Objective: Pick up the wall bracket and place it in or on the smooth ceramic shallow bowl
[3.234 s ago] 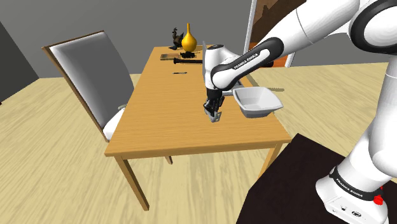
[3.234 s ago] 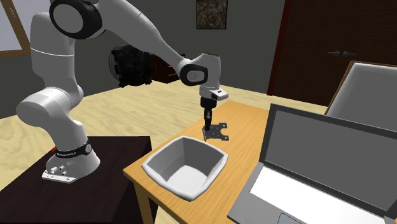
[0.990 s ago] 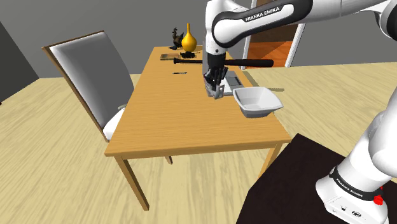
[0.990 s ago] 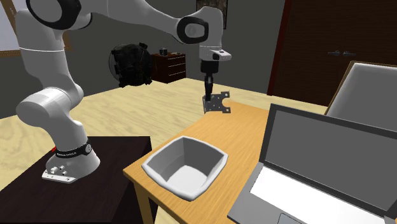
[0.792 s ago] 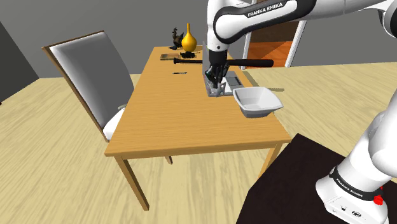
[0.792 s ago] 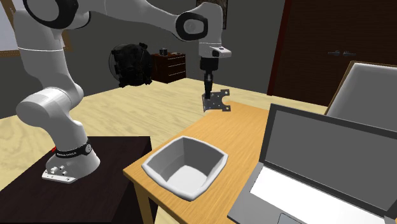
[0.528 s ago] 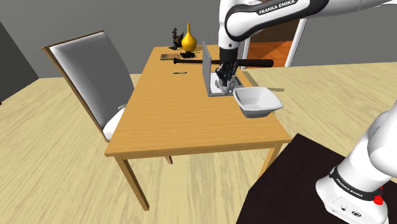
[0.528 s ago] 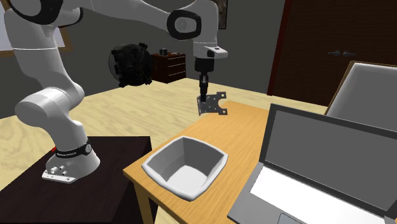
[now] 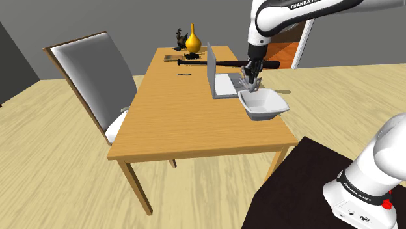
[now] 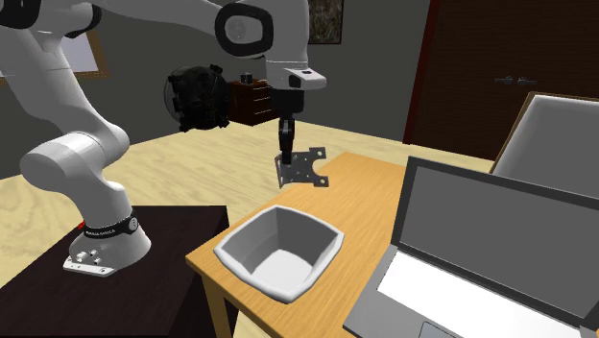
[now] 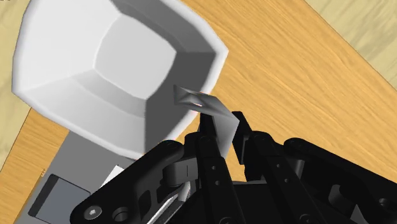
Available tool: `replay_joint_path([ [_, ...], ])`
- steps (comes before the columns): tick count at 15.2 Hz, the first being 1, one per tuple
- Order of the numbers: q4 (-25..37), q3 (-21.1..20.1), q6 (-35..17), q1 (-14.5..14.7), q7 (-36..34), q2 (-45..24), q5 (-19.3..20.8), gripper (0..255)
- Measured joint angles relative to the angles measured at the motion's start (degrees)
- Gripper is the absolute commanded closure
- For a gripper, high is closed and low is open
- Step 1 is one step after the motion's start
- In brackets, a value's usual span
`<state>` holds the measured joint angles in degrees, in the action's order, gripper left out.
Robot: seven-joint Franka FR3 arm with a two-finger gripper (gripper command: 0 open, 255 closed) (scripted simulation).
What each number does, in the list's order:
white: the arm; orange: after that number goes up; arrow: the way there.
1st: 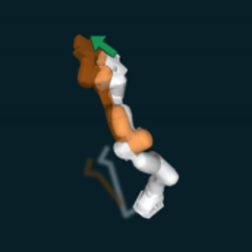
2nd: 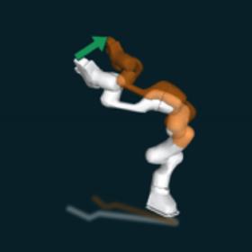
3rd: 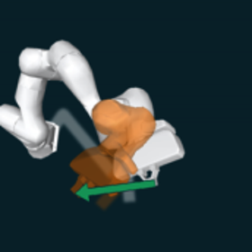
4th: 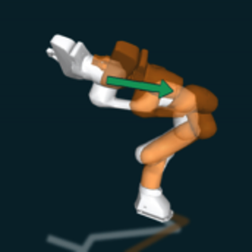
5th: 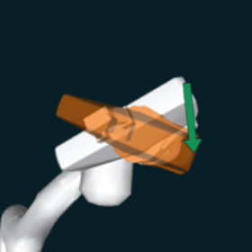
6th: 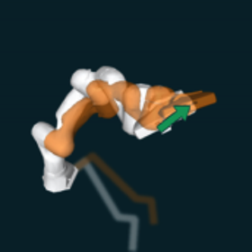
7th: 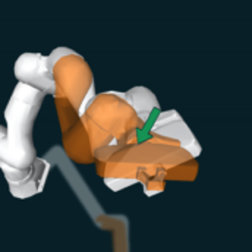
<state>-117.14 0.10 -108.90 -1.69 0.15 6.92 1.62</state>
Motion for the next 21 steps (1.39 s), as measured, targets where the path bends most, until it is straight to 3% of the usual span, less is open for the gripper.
replay_joint_path([
  [9, -6.4, 6.7, 0.7, -5.1, 11.0, 7.5, 2.0, 255],
  [21, -13.2, 7.7, -7.6, -5.6, 11.9, 6.0, 2.3, 255],
])
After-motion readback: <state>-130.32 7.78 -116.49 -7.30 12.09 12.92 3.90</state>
